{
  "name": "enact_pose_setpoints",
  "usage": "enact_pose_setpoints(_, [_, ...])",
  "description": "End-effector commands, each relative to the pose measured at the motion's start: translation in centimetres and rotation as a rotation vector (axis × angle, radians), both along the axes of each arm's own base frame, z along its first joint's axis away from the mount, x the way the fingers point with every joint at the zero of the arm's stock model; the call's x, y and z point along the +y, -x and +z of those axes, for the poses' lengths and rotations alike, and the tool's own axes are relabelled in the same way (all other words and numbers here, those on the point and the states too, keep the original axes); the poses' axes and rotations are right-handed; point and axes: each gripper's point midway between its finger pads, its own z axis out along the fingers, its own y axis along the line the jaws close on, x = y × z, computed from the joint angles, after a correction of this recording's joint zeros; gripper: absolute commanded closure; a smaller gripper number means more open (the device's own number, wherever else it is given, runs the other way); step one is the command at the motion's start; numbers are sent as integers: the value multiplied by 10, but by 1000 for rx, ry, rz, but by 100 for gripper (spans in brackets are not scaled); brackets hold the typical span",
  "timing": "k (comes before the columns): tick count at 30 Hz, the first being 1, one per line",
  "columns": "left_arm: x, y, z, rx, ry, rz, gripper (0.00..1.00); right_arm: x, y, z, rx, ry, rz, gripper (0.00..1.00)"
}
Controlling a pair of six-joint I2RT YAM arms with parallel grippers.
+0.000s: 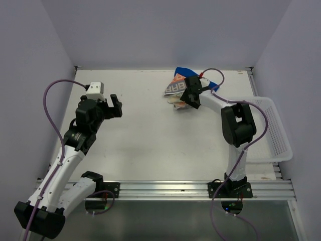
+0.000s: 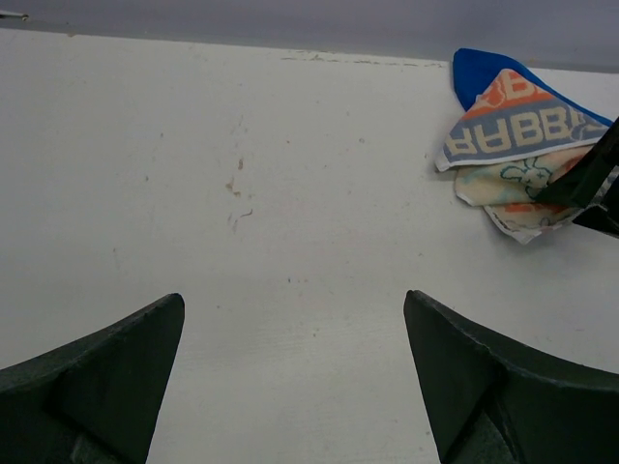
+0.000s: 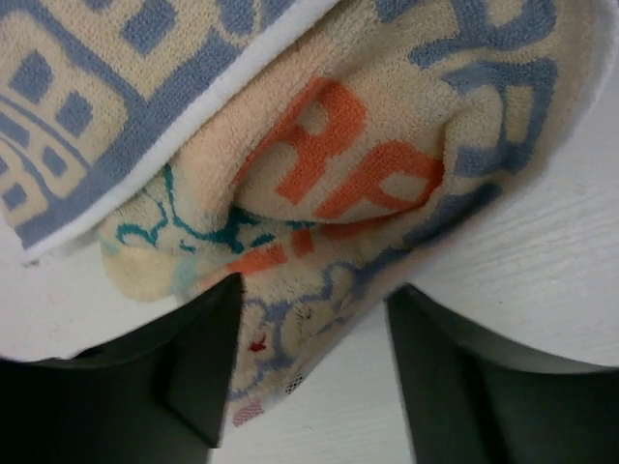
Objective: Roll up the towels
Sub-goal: Grab a towel with the right arm, then move the towel to the center of the board
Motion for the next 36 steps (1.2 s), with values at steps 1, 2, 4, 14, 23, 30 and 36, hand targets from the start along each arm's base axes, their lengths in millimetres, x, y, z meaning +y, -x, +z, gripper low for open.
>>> enact_pose_setpoints(1, [-7,-2,17,-57,24,-23,0,9,-19,10,-47,-30,-26,43])
enact_pose_setpoints(2, [-7,-2,18,-58,25,-23,0,9,-18,10,-41,-30,-24,61])
enact_pose_setpoints(4, [-7,-1,19,-63,26,-24,0,12,-14,10,-38,-41,-5,78])
enact_pose_setpoints(14, [-6,-1,18,-62,24,-20,0,63,5,134,-174,-89,278,100])
enact_pose_setpoints(23, [12,-1,20,-73,0,68,0,156,80,210,-185,-119,692,100])
enact_pose_setpoints(30, [36,3,28,-101,-18,185,0,190,159,241,-217,-336,895,100])
enact_pose_setpoints(36, [34,2,24,-89,-20,176,0,152,206,199,-188,-349,890,98])
